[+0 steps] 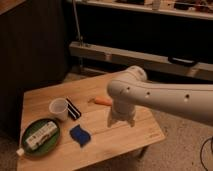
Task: Move the arm in a circular motion
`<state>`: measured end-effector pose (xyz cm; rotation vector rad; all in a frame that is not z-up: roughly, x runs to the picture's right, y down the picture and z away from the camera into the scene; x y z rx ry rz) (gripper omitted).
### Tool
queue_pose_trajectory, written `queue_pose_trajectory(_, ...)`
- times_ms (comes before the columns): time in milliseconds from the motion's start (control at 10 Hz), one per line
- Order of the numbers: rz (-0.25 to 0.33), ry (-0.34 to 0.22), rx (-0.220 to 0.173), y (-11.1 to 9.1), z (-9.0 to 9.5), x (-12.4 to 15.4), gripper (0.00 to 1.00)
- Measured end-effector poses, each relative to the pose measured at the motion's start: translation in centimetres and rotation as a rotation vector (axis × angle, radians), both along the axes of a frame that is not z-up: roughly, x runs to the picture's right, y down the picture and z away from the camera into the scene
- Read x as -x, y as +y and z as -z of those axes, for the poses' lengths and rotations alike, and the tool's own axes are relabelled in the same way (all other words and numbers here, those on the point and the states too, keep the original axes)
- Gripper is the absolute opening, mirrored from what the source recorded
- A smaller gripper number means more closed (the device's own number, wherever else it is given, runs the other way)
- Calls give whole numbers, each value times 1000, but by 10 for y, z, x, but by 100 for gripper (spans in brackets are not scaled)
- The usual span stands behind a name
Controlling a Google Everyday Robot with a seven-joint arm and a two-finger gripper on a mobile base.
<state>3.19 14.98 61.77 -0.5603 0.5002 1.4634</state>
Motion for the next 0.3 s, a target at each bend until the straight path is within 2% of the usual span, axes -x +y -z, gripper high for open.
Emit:
queue_pose_trajectory(100,44,-64,24,5,10,39,65)
queue_pose_trajectory(300,107,-159,52,5,19,92,65)
